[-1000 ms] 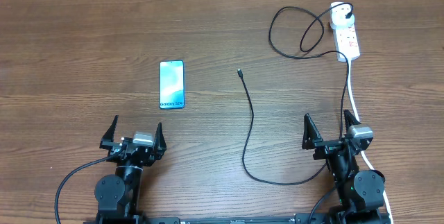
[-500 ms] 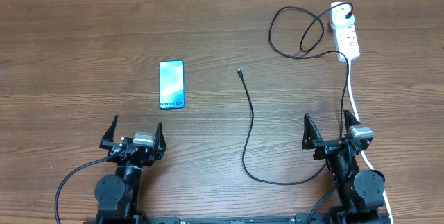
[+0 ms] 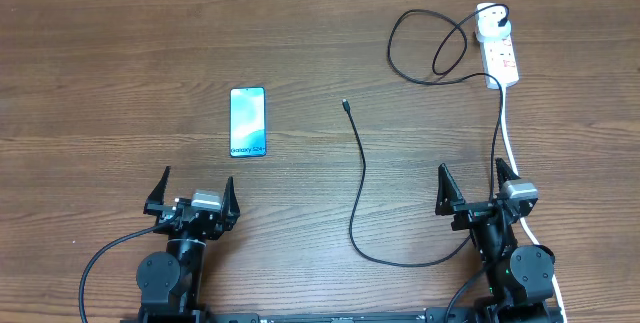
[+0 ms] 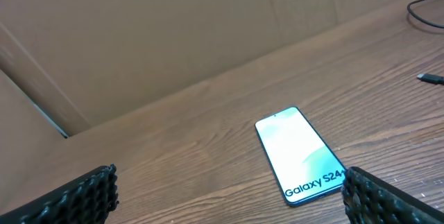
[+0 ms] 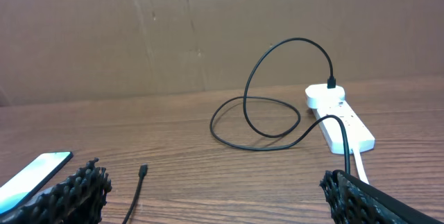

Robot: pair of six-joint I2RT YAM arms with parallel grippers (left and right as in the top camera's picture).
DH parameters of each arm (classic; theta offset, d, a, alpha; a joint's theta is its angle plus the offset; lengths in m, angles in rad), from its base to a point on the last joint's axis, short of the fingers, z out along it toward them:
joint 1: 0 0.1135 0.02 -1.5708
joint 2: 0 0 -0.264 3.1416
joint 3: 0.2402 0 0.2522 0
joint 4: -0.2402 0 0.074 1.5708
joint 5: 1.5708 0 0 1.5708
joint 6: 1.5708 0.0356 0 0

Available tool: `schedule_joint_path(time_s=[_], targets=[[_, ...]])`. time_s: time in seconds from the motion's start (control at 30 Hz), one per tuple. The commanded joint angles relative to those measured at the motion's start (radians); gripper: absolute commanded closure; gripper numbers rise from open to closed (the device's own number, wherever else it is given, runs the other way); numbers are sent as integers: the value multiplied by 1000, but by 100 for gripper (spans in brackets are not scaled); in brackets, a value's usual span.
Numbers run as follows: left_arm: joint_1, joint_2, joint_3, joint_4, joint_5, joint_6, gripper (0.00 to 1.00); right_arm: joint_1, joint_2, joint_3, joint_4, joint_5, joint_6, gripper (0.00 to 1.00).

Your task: Plug charger to phone and switch on socket

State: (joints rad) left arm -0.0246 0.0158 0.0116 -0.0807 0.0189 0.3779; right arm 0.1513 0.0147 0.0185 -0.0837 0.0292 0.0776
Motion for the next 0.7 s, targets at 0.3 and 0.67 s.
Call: schedule_joint_path(time_s=[0.3, 0.67], targets=[[-2, -11, -7, 3, 0, 23, 0, 0, -12, -11, 3, -5, 3, 0], [-2, -11, -7, 5, 13, 23, 0, 0, -12, -11, 3, -5, 3, 0]])
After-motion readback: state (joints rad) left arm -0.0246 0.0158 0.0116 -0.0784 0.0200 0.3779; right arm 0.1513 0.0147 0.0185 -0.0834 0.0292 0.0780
